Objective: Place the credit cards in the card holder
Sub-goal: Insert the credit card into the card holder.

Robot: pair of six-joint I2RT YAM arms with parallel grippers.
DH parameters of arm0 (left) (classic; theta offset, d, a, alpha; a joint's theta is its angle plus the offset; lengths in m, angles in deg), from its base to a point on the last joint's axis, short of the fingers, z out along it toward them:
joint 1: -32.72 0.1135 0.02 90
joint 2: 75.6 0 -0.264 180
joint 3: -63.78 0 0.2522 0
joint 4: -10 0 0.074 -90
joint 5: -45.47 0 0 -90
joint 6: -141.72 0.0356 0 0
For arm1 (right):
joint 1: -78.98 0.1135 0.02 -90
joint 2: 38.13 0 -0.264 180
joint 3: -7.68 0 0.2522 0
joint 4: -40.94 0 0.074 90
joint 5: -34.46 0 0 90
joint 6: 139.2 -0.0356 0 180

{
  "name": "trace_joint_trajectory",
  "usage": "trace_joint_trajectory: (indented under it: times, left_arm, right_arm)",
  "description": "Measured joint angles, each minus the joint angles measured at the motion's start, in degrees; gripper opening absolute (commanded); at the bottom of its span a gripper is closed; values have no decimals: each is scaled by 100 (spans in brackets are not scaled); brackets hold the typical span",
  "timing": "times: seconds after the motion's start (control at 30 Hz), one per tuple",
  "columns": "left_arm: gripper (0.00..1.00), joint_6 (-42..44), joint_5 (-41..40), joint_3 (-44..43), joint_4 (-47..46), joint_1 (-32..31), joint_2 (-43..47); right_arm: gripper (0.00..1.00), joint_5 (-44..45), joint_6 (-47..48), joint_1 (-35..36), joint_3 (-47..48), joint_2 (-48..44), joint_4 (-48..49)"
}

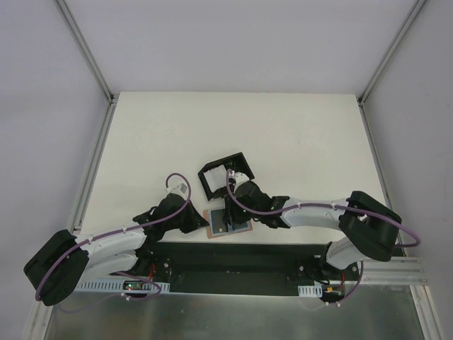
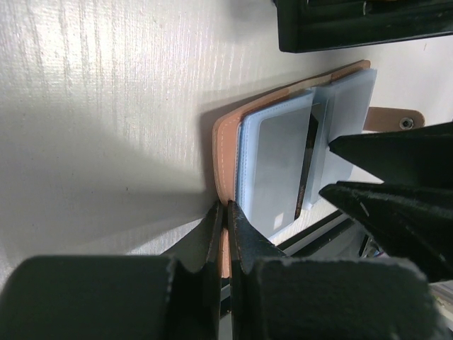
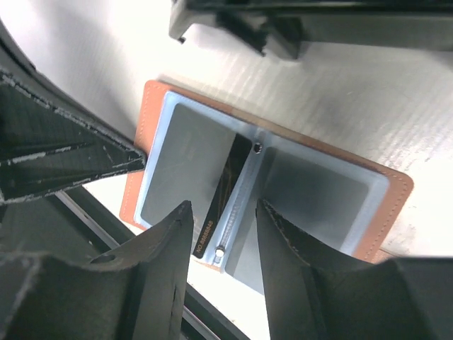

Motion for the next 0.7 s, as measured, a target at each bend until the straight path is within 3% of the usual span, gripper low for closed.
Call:
trace_joint_trajectory:
  times: [0.4,0.7]
  left_arm:
    - [0,52,4,-11,0,0,-11]
    - [0,92,4,-42,15,0,-46]
  right_arm:
    - [44,-420,-511,-175,197,400,146]
    - [38,-688,-227,-188,275,570,229]
